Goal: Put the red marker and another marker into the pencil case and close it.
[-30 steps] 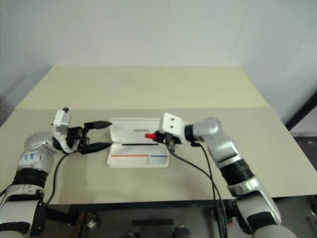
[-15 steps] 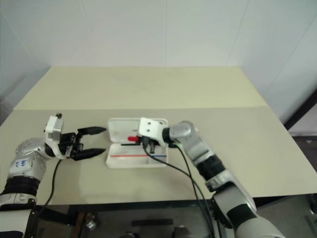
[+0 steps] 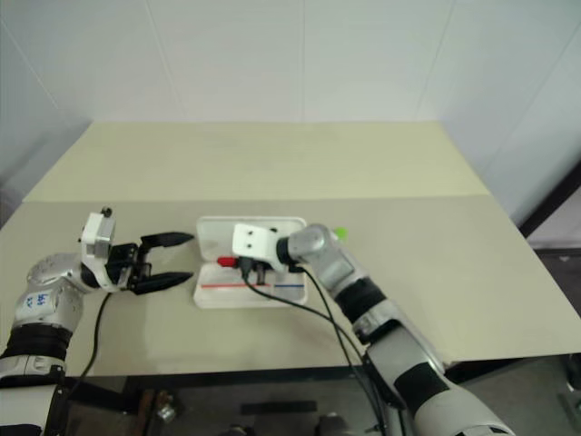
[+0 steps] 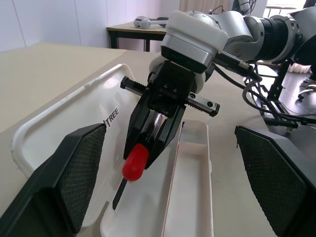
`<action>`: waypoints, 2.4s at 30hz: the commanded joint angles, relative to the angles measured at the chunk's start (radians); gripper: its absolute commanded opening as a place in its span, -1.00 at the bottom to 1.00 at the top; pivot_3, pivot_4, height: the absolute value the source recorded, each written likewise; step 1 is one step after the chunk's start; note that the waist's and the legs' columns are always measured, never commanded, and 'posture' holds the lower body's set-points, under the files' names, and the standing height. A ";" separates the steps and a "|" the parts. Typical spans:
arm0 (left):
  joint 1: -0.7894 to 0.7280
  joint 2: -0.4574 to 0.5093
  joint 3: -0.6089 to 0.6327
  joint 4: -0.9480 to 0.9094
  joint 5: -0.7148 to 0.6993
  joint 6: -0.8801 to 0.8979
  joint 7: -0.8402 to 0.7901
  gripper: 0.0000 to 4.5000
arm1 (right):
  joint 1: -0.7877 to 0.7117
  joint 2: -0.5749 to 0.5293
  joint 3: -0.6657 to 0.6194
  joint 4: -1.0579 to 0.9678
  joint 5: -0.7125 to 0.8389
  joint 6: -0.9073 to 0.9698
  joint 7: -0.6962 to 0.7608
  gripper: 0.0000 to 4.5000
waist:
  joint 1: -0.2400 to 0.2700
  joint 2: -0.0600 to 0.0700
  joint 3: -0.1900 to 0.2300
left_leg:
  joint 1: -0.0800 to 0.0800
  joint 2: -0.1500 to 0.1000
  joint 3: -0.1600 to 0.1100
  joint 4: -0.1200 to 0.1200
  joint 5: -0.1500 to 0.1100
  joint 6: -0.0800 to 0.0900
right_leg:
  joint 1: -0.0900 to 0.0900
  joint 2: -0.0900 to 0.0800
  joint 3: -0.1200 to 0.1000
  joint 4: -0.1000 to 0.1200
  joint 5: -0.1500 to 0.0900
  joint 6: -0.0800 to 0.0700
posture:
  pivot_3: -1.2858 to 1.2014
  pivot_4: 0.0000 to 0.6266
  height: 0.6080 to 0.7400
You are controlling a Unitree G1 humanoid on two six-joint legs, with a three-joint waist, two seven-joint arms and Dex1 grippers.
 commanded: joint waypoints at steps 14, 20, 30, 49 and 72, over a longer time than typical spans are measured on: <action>-0.007 -0.020 0.013 -0.049 -0.014 0.010 -0.085 1.00 | 0.091 -0.056 -0.054 -0.367 0.103 0.190 0.110 0.99 | 0.004 0.000 0.000 | 0.000 0.001 -0.001 -0.001 0.001 -0.001 | 0.000 0.000 -0.001 0.000 0.000 0.000 | 0.03 -0.52 1.00; -0.022 -0.032 0.009 -0.036 -0.005 0.006 -0.086 1.00 | 0.302 -0.233 -0.148 -0.835 0.279 0.496 0.171 0.99 | 0.012 0.000 0.000 | -0.003 0.000 -0.004 -0.001 0.001 -0.001 | 0.000 -0.002 -0.003 -0.002 0.000 0.000 | 0.03 -0.52 1.00; -0.044 -0.056 0.000 -0.012 0.001 -0.001 -0.096 1.00 | 0.526 -0.404 -0.433 -1.284 0.276 0.929 -0.178 0.99 | 0.012 0.000 0.000 | -0.005 -0.001 -0.006 0.000 0.001 -0.001 | -0.002 -0.002 -0.005 -0.003 -0.001 -0.001 | 0.03 -0.52 1.00; -0.150 -0.110 -0.076 0.123 0.002 -0.063 -0.112 1.00 | 0.580 -0.114 -0.453 -1.135 0.176 0.994 -0.725 0.99 | 0.012 0.000 0.000 | -0.008 -0.003 -0.006 -0.001 0.001 -0.001 | -0.003 0.002 -0.005 -0.002 -0.001 -0.002 | 0.03 -0.52 1.00; -0.103 -0.109 -0.049 0.058 -0.001 -0.048 -0.109 1.00 | 0.497 0.040 -0.439 -0.722 0.180 0.698 -0.880 0.99 | 0.007 0.000 0.000 | -0.008 -0.003 -0.006 -0.001 0.002 -0.001 | -0.004 0.002 -0.005 -0.001 -0.001 -0.002 | 0.03 -0.52 1.00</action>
